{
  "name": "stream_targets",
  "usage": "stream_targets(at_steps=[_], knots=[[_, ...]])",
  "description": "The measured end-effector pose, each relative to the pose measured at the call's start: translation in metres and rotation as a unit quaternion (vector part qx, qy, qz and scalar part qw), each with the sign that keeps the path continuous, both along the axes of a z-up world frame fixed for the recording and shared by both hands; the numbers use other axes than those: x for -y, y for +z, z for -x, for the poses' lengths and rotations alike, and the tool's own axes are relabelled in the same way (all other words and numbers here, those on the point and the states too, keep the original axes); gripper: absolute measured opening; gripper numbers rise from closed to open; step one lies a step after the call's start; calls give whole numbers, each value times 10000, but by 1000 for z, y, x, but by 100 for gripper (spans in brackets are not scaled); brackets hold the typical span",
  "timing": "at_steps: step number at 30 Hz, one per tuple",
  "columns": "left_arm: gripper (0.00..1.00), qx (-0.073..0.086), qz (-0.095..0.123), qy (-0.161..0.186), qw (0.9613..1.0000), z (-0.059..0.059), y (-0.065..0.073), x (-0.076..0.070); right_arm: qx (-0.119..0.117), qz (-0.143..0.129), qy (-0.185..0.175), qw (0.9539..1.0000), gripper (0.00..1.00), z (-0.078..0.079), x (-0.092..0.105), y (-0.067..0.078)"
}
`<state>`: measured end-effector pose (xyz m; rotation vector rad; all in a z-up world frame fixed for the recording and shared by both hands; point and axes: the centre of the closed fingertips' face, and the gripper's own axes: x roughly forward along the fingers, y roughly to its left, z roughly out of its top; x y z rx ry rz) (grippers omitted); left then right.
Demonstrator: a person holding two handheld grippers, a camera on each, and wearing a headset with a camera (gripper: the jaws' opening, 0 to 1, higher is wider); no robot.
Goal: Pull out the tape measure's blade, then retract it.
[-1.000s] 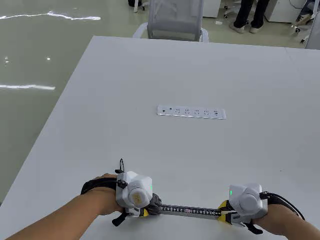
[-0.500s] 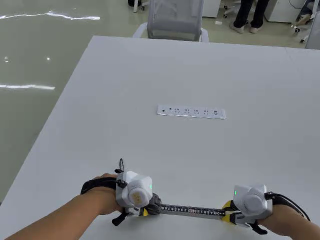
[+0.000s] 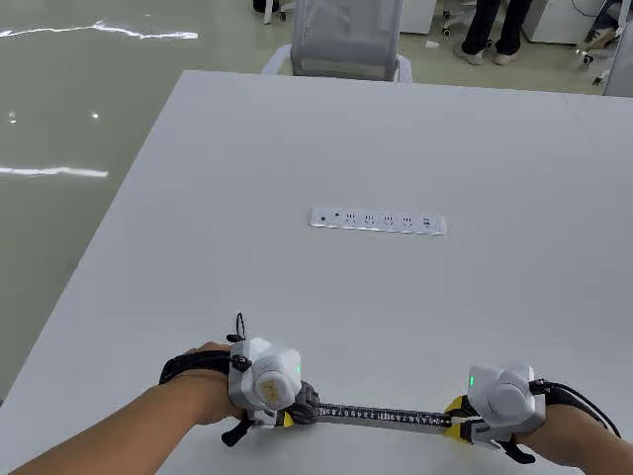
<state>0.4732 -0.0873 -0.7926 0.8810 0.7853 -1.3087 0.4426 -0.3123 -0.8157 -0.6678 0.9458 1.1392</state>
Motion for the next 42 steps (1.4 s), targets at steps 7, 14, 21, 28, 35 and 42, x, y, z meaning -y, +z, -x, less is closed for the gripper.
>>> stream_targets(at_steps=[7,14,21,28,35,42], knots=[[32,5,-2,1,10000,0,1,0,9,19,21,10000,11,0,2,1],[32,7,-3,-2,10000,1,1,0,-5,14,-36,10000,11,0,6,0],[32,5,-5,-3,10000,1,1,0,-13,31,-68,10000,11,1,10,0],[32,5,-9,0,10000,1,1,-1,-17,55,-101,9999,11,1,14,0],[32,4,-15,1,10000,1,2,-1,-10,66,-113,9999,11,1,18,1],[32,-5,-11,9,10000,1,2,0,-9,83,-141,9999,11,2,24,1]])
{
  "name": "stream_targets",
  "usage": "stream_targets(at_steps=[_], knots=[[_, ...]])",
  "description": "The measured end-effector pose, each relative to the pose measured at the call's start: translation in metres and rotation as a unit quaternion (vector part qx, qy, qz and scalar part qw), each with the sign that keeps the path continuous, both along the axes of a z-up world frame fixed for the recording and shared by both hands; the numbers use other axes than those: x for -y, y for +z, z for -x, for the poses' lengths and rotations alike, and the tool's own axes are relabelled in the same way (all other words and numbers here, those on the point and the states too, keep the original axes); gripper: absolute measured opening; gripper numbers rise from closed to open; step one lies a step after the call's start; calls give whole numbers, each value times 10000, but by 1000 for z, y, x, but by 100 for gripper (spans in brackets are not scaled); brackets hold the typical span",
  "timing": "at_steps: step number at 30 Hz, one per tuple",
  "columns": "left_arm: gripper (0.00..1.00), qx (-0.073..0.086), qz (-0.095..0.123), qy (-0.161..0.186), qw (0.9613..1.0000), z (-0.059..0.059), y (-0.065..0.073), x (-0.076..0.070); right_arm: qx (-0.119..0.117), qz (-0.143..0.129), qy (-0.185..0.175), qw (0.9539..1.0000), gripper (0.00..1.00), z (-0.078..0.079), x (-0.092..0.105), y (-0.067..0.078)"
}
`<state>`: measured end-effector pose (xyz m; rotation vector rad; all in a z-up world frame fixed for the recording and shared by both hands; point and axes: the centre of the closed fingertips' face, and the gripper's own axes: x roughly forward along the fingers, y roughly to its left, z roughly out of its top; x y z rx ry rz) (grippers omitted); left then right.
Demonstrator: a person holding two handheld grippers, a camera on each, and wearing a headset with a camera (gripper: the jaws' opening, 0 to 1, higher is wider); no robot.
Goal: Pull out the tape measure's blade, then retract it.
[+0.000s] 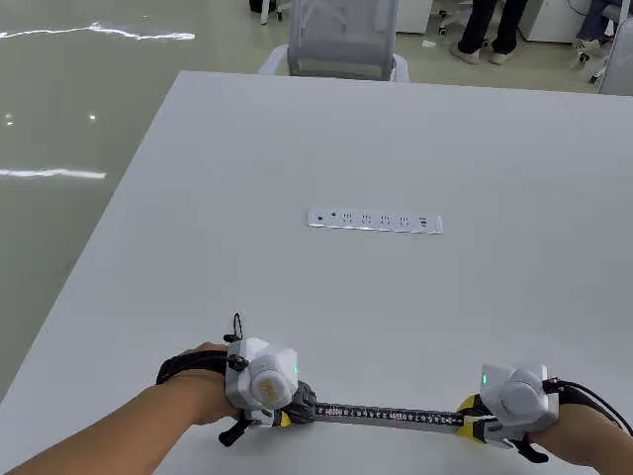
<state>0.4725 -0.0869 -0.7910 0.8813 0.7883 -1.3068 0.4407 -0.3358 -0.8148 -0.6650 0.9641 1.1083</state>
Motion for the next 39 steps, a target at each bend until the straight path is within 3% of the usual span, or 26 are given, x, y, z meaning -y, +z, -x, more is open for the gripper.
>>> stream_targets(at_steps=[16,21,28,39], knots=[[32,8,17,24,10000,-1,-1,0,17,-62,-36,10000,13,0,0,0],[32,-5,31,25,10000,-1,-1,0,-91,-179,-192,9996,13,2,0,-1],[32,-22,27,10,10000,-1,-1,0,26,-209,-210,9996,14,1,0,-1],[32,-25,20,-3,10000,-1,-1,0,27,-269,-348,9990,15,1,0,-1]])
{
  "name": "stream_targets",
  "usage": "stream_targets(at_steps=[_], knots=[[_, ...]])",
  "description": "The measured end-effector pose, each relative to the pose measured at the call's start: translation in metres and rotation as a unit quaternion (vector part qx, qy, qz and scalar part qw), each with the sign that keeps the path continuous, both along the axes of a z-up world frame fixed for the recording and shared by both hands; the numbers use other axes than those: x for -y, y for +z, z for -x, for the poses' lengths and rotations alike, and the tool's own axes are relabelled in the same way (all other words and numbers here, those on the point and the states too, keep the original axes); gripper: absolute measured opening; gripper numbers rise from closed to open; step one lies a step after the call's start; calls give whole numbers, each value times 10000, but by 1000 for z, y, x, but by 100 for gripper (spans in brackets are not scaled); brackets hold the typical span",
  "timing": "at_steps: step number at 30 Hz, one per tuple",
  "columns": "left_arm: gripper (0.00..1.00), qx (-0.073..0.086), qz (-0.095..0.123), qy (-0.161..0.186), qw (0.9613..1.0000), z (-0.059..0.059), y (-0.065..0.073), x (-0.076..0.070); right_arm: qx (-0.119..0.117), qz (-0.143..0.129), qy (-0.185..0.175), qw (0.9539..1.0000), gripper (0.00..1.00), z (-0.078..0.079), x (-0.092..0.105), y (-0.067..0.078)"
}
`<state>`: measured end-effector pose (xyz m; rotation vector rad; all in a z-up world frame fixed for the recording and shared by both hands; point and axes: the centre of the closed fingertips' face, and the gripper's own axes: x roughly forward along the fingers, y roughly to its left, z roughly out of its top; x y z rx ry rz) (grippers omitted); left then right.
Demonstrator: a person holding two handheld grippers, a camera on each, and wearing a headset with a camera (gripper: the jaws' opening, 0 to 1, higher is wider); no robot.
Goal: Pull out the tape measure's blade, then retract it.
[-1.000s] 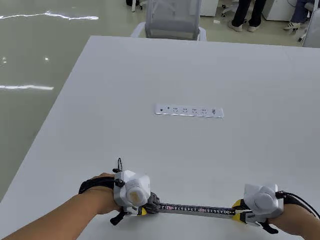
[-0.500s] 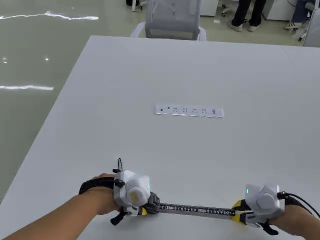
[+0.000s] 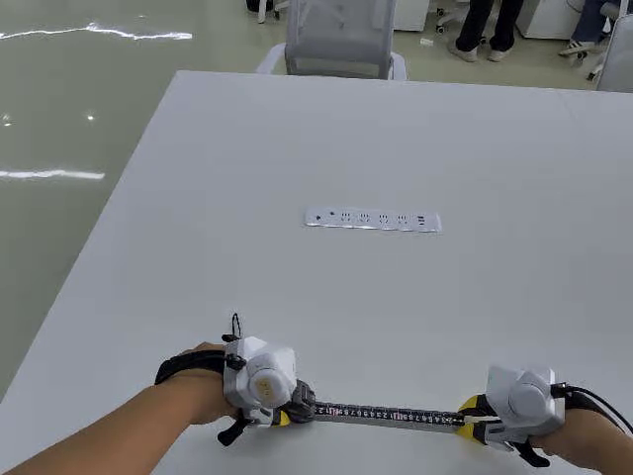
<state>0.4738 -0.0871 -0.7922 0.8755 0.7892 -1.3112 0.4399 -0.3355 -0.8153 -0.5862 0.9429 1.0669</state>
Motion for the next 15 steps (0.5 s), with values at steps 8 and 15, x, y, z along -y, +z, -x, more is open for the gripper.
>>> stream_targets(at_steps=[8,15], knots=[[32,8,-13,-3,10000,0,0,0,-36,146,-86,9998,21,0,2,1],[32,16,-19,0,10000,0,0,0,76,-81,-492,9987,41,-10,4,13]])
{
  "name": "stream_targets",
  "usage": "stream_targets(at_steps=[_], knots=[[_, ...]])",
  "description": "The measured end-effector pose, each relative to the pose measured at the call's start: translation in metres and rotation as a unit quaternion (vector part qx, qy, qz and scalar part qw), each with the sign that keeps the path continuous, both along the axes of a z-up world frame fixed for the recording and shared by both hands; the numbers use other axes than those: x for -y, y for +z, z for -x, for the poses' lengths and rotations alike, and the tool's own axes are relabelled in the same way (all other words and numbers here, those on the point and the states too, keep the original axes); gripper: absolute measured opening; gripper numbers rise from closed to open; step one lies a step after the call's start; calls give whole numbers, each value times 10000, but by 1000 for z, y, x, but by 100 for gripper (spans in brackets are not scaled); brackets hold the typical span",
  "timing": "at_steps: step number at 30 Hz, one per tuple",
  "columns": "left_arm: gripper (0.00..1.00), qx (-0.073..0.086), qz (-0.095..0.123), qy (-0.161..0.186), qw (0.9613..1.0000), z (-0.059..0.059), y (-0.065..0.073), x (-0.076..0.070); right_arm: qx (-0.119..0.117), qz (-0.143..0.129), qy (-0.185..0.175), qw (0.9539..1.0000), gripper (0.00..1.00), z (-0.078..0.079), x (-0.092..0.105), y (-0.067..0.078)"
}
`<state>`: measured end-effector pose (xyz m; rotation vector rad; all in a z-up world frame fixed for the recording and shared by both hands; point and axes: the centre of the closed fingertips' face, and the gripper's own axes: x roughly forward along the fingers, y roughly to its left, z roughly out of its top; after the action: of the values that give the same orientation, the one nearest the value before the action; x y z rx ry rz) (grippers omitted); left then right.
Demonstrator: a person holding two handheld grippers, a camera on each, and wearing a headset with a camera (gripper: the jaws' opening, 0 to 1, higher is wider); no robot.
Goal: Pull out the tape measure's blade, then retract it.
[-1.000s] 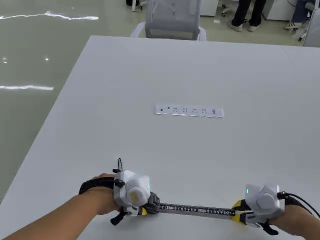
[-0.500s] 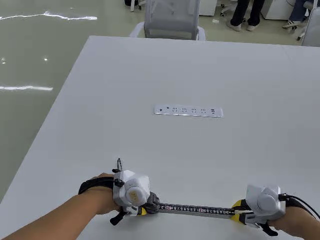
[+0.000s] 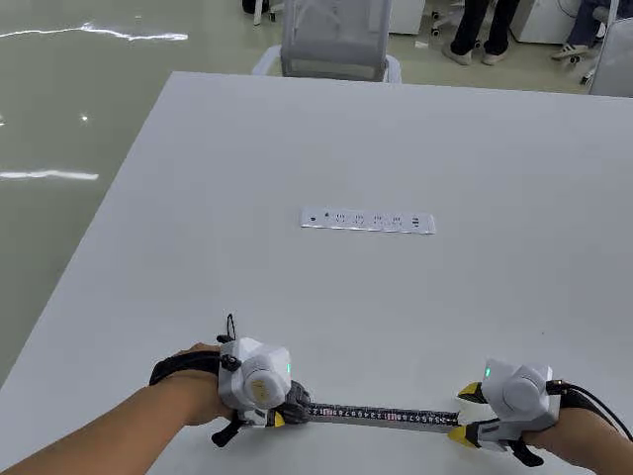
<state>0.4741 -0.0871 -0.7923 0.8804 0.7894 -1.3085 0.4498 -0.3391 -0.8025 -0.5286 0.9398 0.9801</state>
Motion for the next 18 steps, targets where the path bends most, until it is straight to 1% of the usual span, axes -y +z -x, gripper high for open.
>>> stream_targets(at_steps=[1,3,4,5,9,10,11,12,18], knots=[[32,-2,-8,1,10000,0,0,0,-87,-124,-93,9998,44,3,-3,1],[32,0,-18,-3,10000,0,0,0,-101,-177,-222,9995,52,2,-4,1],[32,2,-18,-3,10000,0,0,0,-113,-200,-355,9991,58,3,-4,2],[32,4,-19,-4,10000,0,0,0,-121,-226,-430,9987,66,3,-5,2],[32,17,-25,-8,10000,0,0,0,-8,-214,-779,9967,89,-2,1,1],[32,18,-27,-9,10000,0,0,0,-27,-260,-898,9956,94,-2,2,1],[32,18,-30,-8,10000,0,0,0,-181,-366,-1102,9931,100,1,2,1],[32,18,-33,-9,10000,0,0,0,-108,-388,-1097,9931,100,-1,4,2],[33,17,-48,-3,10000,0,0,0,-86,-332,-1171,9925,100,5,11,2]])
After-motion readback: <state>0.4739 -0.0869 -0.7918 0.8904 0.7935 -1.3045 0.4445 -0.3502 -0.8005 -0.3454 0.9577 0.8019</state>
